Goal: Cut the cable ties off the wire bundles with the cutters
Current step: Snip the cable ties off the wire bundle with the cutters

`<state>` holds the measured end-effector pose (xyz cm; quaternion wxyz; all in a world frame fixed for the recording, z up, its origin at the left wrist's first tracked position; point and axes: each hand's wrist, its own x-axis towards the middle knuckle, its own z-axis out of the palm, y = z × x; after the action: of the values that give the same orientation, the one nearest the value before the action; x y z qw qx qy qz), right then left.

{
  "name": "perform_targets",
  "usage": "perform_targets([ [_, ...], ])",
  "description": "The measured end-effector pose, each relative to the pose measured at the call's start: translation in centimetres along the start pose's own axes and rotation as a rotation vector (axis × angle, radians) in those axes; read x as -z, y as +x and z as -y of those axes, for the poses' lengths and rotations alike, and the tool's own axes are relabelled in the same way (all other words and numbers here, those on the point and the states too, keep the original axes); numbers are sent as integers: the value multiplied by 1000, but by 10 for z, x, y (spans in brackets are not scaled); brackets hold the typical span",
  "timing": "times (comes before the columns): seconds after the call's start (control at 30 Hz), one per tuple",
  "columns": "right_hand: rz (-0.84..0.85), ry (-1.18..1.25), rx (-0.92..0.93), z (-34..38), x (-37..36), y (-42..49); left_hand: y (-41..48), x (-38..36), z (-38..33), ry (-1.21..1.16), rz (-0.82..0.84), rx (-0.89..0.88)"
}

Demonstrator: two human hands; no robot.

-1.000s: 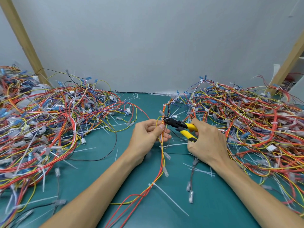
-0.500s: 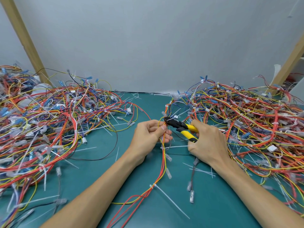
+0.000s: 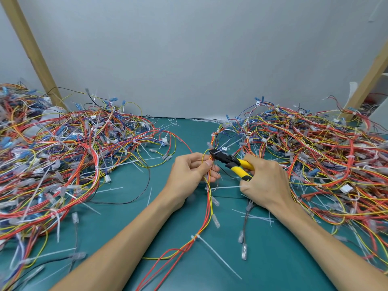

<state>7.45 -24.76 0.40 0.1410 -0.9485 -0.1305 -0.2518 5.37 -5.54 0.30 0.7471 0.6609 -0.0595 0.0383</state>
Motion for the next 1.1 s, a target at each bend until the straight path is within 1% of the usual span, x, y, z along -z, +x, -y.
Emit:
perform_targets([
  [1.1,13,61,-3,-3,-2,0,-1,0,-1,10,-2,10],
])
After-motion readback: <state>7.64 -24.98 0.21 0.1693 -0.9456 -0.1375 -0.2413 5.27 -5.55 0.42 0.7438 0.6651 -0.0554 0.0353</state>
